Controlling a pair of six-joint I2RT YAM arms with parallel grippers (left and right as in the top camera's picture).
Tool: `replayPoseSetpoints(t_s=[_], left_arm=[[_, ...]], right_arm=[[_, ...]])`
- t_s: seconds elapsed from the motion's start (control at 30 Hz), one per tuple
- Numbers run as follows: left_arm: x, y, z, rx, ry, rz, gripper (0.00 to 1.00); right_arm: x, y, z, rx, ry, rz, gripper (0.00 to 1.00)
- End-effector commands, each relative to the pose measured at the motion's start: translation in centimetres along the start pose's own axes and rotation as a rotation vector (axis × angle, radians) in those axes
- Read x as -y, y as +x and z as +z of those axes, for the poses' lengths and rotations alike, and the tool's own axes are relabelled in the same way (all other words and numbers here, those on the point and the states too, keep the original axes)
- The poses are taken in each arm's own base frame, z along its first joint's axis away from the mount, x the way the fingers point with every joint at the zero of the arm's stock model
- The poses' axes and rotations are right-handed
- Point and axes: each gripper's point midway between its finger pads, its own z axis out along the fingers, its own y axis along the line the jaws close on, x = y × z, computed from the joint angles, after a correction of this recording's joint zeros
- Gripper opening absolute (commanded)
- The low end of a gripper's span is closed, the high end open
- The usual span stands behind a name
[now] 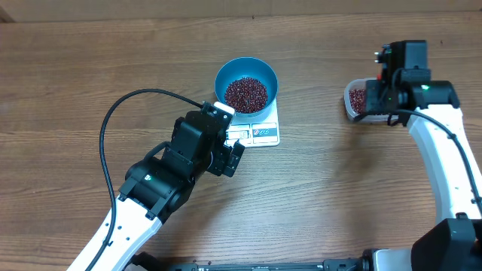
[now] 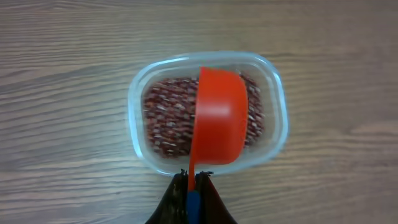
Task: Scoop item into bowl and weigh 150g on scale
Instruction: 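Move the empty scoop right back to the bean tub, then lower the red scoop into the beans with the right gripper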
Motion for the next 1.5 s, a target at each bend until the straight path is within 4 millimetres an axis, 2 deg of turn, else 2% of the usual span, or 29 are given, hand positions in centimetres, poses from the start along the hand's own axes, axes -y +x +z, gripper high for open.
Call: replayPoseSetpoints(t_s=[0.0,0.23,0.6,0.77,0.87,1.3,1.47], left_arm=[[-0.2,0.0,0.2,-0.001,-0.011,-0.005,0.99],[-0.2,0.0,0.2,-0.001,-0.011,-0.005,1.0],[-0.2,0.0,0.2,-0.001,-0.011,-0.005,1.0],[-0.2,0.0,0.2,-0.001,-0.011,-0.005,1.0],[-0.2,0.0,0.2,-0.001,-0.011,-0.005,1.0],[-0.2,0.0,0.2,-0.001,-0.011,-0.005,1.0],[-0.2,0.0,0.2,-0.002,-0.012,-0.005,1.0]], right_arm=[[1.6,-1.2,-1.0,0.037,-0.001,0.054,0.04],[1.7,-0.7,0.3,0.005,-0.027,0.07,0.04],[1.2,0.2,4.4,-0.072,-0.029,0.045,0.04],[2.1,0.6,5.8,-0.098,0.033,0.026,0.04],[2.7,0.8,6.3,-0.109,0.068,0.021,0.04],[2.4,1.6,7.6,-0.151,0.061,-0.033,0.04],[1.4,1.7,7.6,-0.154,0.0,-0.049,0.04]])
